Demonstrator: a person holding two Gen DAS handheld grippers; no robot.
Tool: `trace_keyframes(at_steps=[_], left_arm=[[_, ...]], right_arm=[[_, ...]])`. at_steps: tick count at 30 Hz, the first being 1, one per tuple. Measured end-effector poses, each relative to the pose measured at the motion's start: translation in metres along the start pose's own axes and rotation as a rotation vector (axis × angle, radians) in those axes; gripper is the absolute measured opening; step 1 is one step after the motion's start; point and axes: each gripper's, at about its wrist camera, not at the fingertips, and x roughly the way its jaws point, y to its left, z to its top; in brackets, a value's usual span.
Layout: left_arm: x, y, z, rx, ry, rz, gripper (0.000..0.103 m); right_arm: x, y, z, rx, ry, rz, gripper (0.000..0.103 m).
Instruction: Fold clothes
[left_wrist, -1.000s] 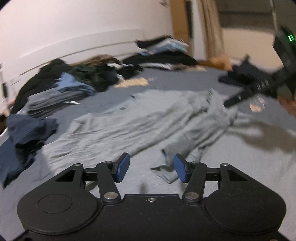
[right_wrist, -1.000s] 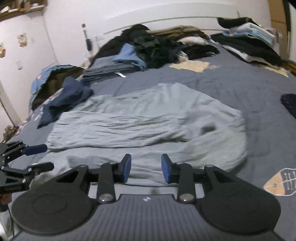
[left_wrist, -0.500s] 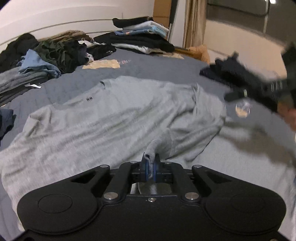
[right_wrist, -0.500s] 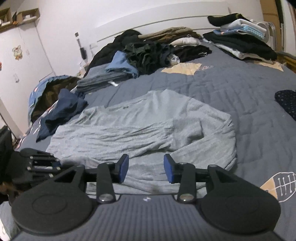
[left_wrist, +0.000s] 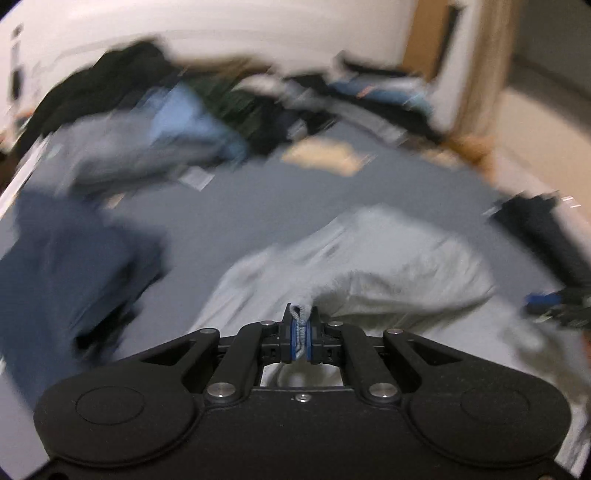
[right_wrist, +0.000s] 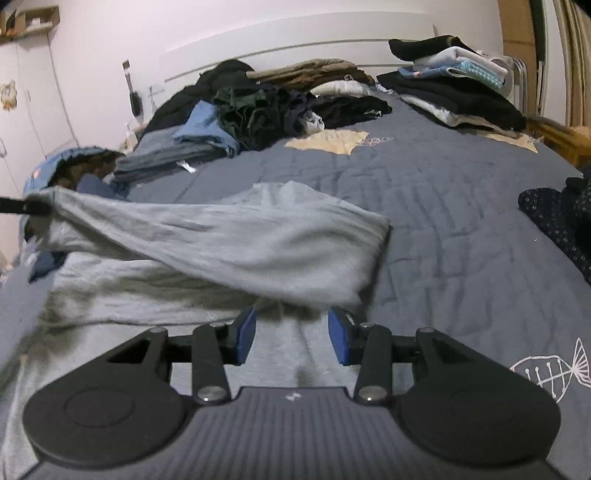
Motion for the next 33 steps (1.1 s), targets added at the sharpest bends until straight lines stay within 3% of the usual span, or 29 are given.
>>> trace_keyframes(at_steps=[3, 6, 8, 12, 13, 16, 18, 19, 21, 24, 28, 31, 32, 33], left_arm=[[0.013, 0.014, -0.028, 0.046, 0.103, 0.068, 0.015], [0.009, 0.014, -0.053, 0.079, 0.065, 0.078, 0.057], [0.011, 0.008, -0.059, 0.124, 0.047, 0.097, 0.058], [0.021, -0.006, -0.061, 0.266, 0.042, 0.179, 0.058], [0.024, -0.006, -0.06, 0.273, 0.044, 0.171, 0.056], [0.033, -0.005, -0.056, 0.258, 0.046, 0.134, 0.035], [0.042, -0.006, -0.052, 0.252, 0.082, 0.102, 0.033], [0.046, -0.008, -0.052, 0.262, 0.097, 0.103, 0.017], [0.047, -0.009, -0.051, 0.272, 0.111, 0.103, 0.006], [0.034, -0.01, -0.046, 0.256, 0.086, 0.071, 0.005], [0.0, -0.017, -0.036, 0.276, -0.024, 0.055, 0.005], [-0.023, -0.042, -0.036, 0.464, -0.11, 0.17, 0.005], [-0.028, -0.054, -0.039, 0.555, -0.133, 0.219, 0.005], [-0.027, -0.057, -0.041, 0.57, -0.123, 0.216, 0.005]], right_arm=[[0.006, 0.001, -0.002, -0.011, 0.02, -0.004, 0.042], [0.01, 0.003, -0.003, -0.018, 0.03, -0.009, 0.042], [0.012, 0.003, -0.002, -0.026, 0.032, -0.013, 0.042], [0.018, 0.001, 0.002, -0.053, 0.026, -0.03, 0.042], [0.019, 0.0, 0.002, -0.063, 0.022, -0.034, 0.042], [0.025, -0.006, 0.001, -0.051, 0.006, -0.049, 0.042], [0.031, -0.008, 0.001, -0.053, -0.009, -0.053, 0.042], [0.034, -0.008, 0.001, -0.061, -0.016, -0.061, 0.042], [0.041, -0.008, 0.004, -0.091, -0.015, -0.076, 0.042], [0.05, -0.01, 0.009, -0.116, -0.013, -0.087, 0.042], [0.061, -0.006, 0.008, -0.192, -0.01, -0.086, 0.042], [0.069, -0.005, 0.005, -0.214, -0.007, -0.083, 0.037], [0.071, -0.006, 0.005, -0.212, -0.01, -0.085, 0.029], [0.074, -0.008, 0.004, -0.213, -0.007, -0.094, 0.022]])
